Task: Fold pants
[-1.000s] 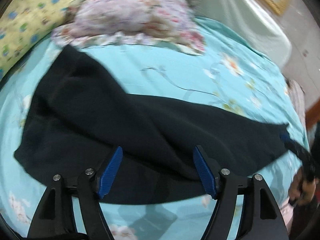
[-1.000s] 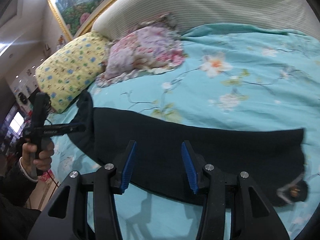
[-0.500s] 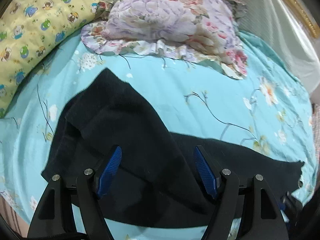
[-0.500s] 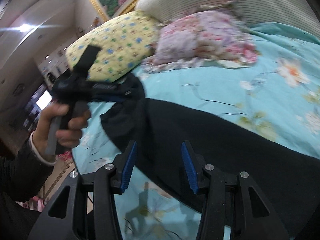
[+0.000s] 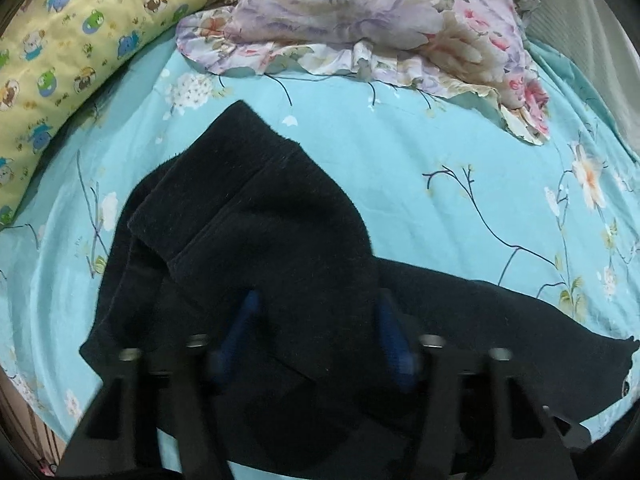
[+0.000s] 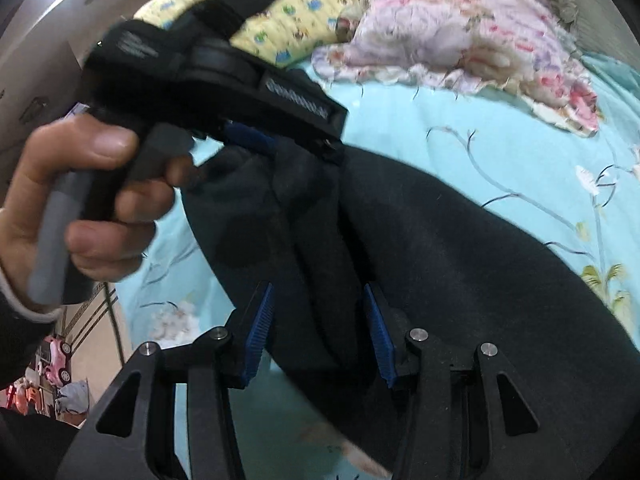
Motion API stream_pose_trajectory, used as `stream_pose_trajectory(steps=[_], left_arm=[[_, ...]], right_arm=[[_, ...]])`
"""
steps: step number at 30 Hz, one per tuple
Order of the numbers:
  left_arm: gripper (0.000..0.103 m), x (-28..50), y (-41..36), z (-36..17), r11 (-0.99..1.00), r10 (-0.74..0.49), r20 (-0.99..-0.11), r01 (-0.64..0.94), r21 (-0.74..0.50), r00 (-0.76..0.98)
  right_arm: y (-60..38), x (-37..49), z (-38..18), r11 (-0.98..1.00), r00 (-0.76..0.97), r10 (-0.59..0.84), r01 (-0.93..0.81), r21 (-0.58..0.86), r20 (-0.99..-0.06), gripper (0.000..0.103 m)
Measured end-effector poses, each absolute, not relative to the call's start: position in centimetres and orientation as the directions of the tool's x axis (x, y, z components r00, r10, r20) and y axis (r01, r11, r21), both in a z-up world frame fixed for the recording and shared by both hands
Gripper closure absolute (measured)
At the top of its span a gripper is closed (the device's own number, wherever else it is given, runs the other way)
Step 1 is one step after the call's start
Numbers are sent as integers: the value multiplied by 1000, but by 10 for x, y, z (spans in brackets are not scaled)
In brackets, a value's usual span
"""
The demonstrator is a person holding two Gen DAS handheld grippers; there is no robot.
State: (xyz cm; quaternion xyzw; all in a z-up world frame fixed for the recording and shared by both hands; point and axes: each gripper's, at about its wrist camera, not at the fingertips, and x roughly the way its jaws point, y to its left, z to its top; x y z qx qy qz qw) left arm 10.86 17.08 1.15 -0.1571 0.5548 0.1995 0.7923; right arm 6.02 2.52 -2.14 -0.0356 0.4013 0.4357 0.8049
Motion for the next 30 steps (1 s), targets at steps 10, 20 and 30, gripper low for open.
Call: stream_pose_trajectory(steps=[10, 20, 30], left_arm=[[98, 53, 187, 39, 830, -9, -846, -468, -304, 533], [98, -36, 225, 32, 681, -114, -719, -473, -559, 686], [98, -68, 234, 1, 623, -135, -695, -485, -614, 706]], right_arm=[[19, 55, -10, 608, 310, 691, -737, 293, -653, 97], [23, 26, 17, 555, 311, 706, -801, 224, -636, 97], [37, 24, 2, 558, 300, 649, -812, 170, -700, 97]])
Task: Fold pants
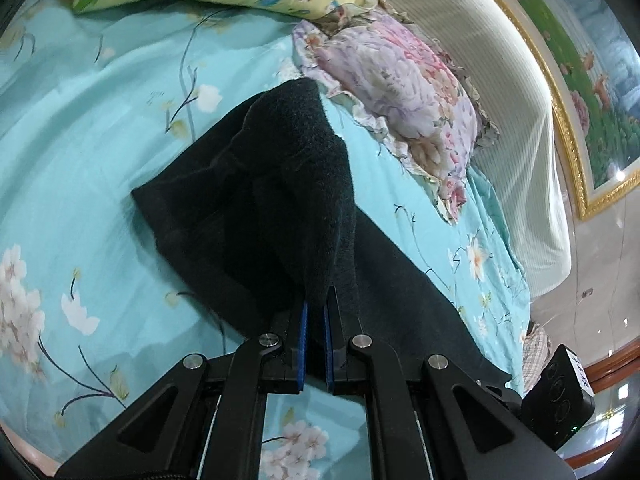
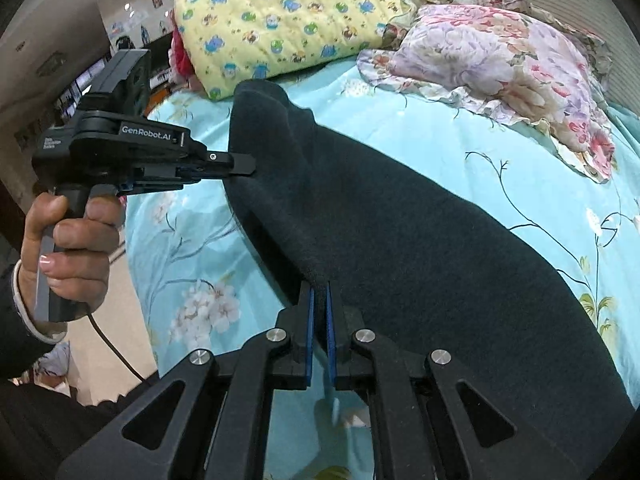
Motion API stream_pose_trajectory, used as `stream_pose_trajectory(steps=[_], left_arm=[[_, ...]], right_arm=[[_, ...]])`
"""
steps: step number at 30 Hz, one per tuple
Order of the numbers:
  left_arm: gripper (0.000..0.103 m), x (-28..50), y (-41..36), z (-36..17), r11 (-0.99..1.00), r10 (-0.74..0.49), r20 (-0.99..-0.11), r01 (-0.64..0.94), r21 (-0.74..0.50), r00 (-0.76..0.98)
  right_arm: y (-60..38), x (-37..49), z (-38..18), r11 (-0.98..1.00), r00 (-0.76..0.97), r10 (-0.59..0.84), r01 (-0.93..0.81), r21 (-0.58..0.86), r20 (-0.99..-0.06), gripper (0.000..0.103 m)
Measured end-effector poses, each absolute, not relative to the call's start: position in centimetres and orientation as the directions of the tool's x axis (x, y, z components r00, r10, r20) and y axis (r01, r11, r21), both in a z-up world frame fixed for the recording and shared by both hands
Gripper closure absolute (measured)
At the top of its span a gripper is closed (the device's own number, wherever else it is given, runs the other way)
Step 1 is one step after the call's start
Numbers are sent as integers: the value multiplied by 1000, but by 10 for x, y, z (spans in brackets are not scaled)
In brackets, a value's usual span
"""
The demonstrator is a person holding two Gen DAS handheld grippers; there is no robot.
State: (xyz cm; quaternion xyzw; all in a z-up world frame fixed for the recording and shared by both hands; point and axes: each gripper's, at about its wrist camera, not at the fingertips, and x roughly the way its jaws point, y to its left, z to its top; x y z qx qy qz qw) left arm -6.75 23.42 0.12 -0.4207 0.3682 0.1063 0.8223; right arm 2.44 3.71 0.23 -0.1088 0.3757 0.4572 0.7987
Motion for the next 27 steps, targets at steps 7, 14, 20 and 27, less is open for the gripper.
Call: stream_pose_trajectory(steps=[7, 14, 20, 27], left_arm=[[98, -78, 237, -18, 601, -153, -703, -499, -624, 695], [97, -86, 241, -24, 596, -156, -704, -503, -626, 693], [74, -92, 244, -18, 622, -115, -734, -527, -579, 670], [43, -101, 251, -11, 621, -73, -747, -555, -553, 661]], right_arm=[[42, 27, -11, 563, 284, 617, -811, 160, -734, 97], [45, 29, -17, 571, 270, 596, -805, 163, -756, 94], [46, 31, -17, 580, 267, 593, -796, 173, -760, 87], [40, 26, -11, 578, 264, 627, -788, 211, -733, 63]])
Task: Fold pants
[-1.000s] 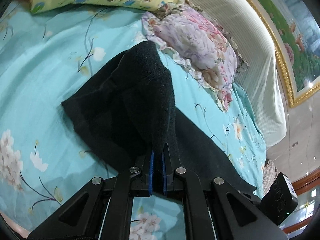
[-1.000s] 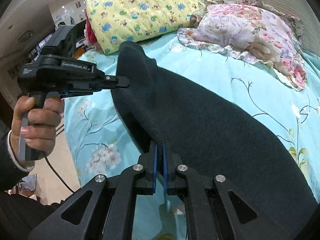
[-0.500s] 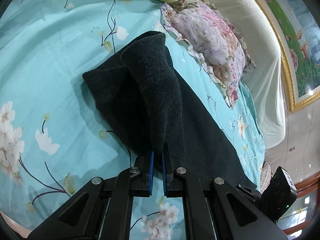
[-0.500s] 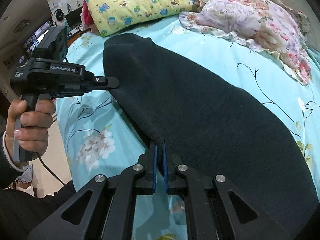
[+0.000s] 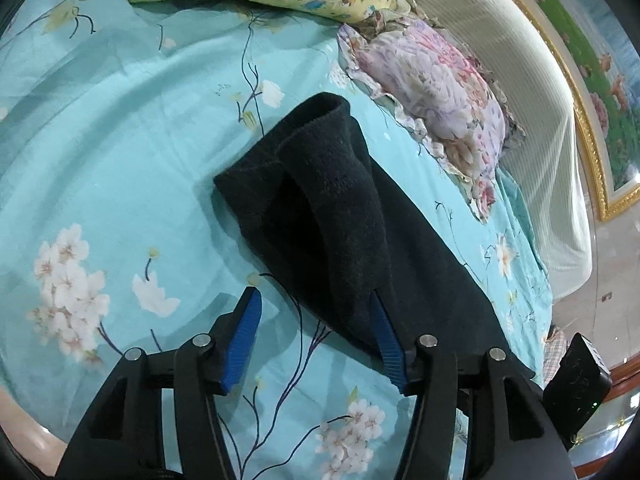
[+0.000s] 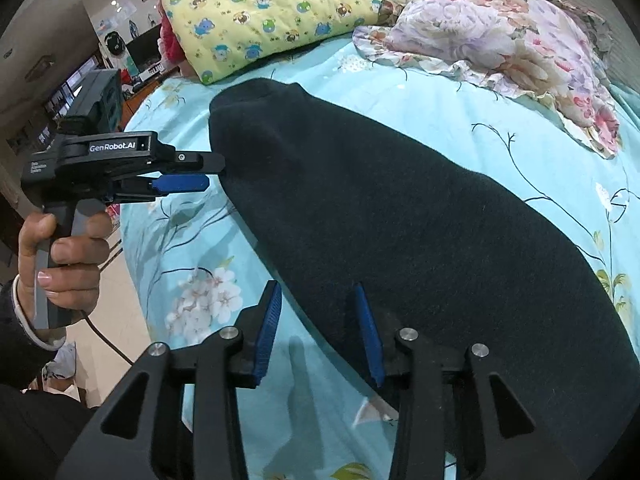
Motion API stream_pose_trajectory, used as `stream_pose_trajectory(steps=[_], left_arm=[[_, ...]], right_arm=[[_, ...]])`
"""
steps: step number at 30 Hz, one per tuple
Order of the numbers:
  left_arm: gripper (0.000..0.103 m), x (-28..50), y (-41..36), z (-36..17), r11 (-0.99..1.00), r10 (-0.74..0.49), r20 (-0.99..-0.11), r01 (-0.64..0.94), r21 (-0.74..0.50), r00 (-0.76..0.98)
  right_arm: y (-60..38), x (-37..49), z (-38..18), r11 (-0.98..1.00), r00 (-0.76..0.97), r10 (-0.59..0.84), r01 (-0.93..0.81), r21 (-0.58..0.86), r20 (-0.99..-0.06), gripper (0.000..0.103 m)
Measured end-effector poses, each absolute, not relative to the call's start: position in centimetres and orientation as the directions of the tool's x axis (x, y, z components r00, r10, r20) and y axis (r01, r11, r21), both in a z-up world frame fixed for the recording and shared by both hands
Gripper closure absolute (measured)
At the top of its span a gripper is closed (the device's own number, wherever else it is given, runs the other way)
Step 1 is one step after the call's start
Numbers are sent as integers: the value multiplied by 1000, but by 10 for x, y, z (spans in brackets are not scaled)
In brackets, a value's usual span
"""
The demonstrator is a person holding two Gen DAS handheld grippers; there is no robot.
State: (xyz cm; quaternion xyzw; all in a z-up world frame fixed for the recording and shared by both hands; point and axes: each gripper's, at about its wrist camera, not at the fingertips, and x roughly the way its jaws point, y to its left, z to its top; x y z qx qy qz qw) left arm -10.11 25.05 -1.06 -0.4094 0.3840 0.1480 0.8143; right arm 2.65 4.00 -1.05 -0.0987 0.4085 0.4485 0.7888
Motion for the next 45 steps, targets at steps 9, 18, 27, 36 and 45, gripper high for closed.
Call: stream_pose_trajectory(steps=[9, 18, 27, 36, 45], left_arm=[[35, -100, 256, -7, 611, -75, -761, -574, -545, 644], [29, -87, 258, -3, 618, -66, -784, -592, -518, 618], [28, -74, 277, -1, 609, -11, -822, -647, -458, 570], [28, -74, 288, -14, 583, -9, -839, -678, -447, 544], [28, -74, 295, -25, 585, -13, -840, -677, -446, 542]], right_arm=[[25, 32, 1, 595, 283, 668, -758, 266, -688, 63], [9, 45, 6, 630, 314, 680, -713, 308, -663, 63], [-17, 81, 7, 697, 377, 672, -612, 373, -638, 59], [-22, 146, 8, 744, 394, 643, -525, 414, -656, 59], [25, 177, -18, 737, 300, 576, -593, 325, -760, 59]])
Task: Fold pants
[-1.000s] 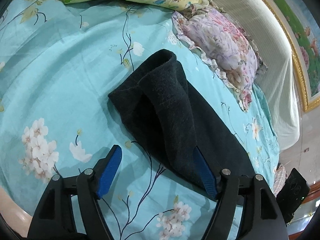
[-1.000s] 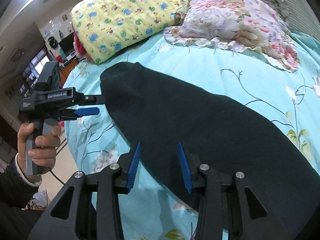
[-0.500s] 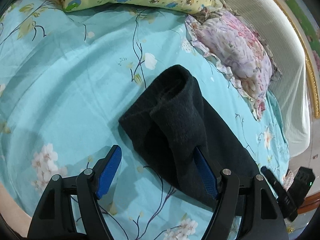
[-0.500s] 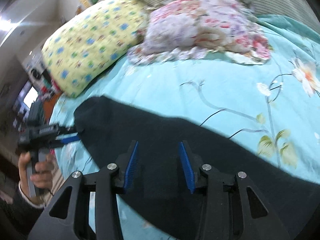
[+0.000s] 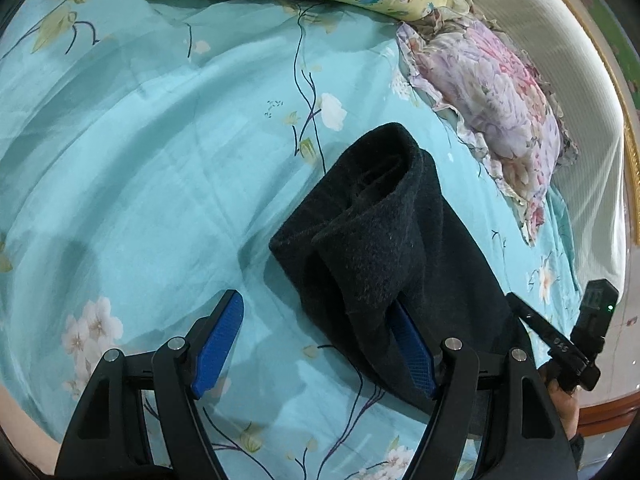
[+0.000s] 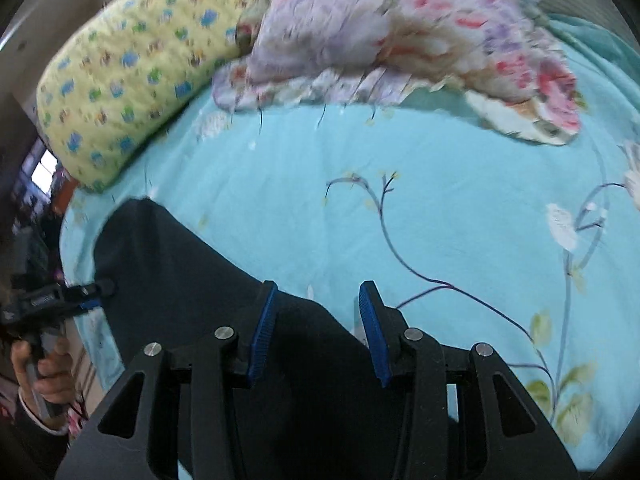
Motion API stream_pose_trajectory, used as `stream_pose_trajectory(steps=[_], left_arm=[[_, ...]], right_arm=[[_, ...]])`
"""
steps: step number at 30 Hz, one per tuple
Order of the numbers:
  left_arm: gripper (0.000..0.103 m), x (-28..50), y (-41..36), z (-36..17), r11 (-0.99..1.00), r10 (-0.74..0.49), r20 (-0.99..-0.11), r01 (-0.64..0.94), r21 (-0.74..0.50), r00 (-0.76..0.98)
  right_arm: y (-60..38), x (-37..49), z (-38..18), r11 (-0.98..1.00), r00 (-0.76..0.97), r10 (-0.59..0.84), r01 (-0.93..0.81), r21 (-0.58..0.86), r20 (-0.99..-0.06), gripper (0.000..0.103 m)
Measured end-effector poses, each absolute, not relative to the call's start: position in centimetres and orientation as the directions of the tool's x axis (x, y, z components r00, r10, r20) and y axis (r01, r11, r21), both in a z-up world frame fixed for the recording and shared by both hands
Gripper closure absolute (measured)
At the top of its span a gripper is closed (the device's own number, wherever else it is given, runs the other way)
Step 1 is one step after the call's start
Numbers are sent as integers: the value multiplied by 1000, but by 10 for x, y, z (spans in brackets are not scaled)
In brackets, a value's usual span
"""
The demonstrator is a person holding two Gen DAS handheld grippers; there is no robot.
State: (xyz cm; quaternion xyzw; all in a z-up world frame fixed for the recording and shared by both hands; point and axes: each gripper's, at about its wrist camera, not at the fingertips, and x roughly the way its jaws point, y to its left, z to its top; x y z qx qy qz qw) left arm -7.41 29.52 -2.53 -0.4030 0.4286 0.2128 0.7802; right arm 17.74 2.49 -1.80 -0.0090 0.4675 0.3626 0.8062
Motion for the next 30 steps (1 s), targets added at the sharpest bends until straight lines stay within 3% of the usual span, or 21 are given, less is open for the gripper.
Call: stream_pose_trajectory(steps=[7, 9, 10, 12, 15, 22, 30], left_arm=[[32, -60, 294, -27, 617, 23, -847, -674, -406, 531], [48, -54, 292, -28, 639, 40, -846, -665, -387, 531], [54, -50, 291, -28, 654, 42, -843, -652, -383, 537], [71, -47, 289, -27, 668, 40, -836, -637, -385, 547], [84, -50, 284, -14, 693, 34, -801, -591, -412, 598], [85, -81, 283, 30, 688, -9, -678, -487, -537, 735], [86, -65, 292, 3, 701, 15, -728, -526, -481, 685]], right_arm=[[39, 173, -33, 716, 245, 522, -646, 264, -817, 60], [44, 167, -32, 694, 235, 509, -681, 233, -828, 66], [46, 165, -31, 684, 227, 511, -691, 232, -829, 76], [49, 161, -29, 669, 214, 512, -707, 231, -832, 82], [49, 157, -22, 672, 237, 500, -714, 199, -833, 88], [34, 150, 20, 714, 394, 526, -686, 140, -754, 92], [53, 153, 11, 749, 478, 449, -662, 26, -755, 94]])
